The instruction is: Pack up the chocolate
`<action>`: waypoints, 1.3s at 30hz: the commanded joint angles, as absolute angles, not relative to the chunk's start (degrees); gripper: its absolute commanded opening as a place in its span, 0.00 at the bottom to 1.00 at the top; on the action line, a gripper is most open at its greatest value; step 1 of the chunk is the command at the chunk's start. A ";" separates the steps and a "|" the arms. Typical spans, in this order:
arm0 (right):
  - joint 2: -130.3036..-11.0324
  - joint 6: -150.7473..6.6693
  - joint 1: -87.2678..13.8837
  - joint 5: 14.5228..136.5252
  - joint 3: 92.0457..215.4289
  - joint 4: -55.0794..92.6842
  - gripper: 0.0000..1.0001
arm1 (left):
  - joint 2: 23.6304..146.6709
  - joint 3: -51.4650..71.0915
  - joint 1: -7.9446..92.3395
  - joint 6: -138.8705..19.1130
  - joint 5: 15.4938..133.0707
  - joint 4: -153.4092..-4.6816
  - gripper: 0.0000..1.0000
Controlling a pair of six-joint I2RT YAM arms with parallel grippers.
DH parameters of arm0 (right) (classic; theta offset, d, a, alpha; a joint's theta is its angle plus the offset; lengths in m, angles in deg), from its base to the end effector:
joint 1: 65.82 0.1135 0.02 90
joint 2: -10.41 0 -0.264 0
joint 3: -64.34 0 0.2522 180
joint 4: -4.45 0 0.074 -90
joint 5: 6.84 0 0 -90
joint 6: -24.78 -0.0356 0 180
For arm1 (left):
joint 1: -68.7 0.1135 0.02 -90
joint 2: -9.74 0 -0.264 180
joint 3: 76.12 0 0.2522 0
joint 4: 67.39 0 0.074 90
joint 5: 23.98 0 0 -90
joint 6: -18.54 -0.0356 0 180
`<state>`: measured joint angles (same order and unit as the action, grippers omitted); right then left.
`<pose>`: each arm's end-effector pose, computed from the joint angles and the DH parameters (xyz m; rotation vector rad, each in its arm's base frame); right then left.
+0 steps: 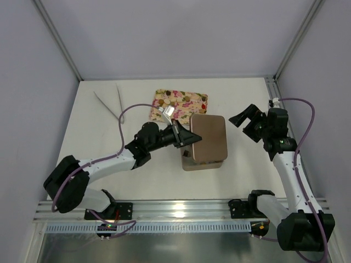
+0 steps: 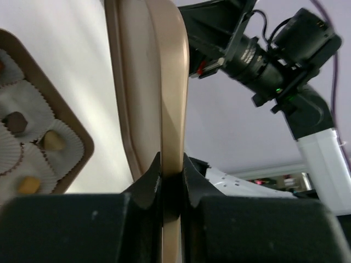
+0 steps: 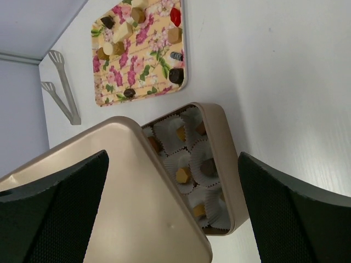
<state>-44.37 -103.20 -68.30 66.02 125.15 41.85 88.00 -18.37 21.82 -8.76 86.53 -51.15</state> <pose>0.2110 0.0014 0.2994 0.5753 2.0896 0.6797 0.2025 -0.2345 0.2756 0.0555 1.9608 -1.6687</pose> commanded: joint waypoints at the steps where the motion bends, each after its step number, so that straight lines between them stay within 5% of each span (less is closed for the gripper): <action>1: -44.25 -101.35 -68.02 66.03 122.93 37.46 1.00 | 89.89 -22.44 22.29 2.18 84.05 -26.42 0.00; 15: -49.70 -101.70 -64.15 66.91 118.19 29.38 1.00 | 107.30 -28.43 27.56 15.28 84.73 0.40 0.00; 39: -56.47 -105.74 -58.44 67.87 113.79 18.47 1.00 | 116.62 -28.34 33.01 23.29 98.80 7.44 0.00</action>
<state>-56.04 -105.08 -59.40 66.24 113.76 22.28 115.74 -28.90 32.49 22.69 95.71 -8.16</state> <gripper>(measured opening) 0.996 0.080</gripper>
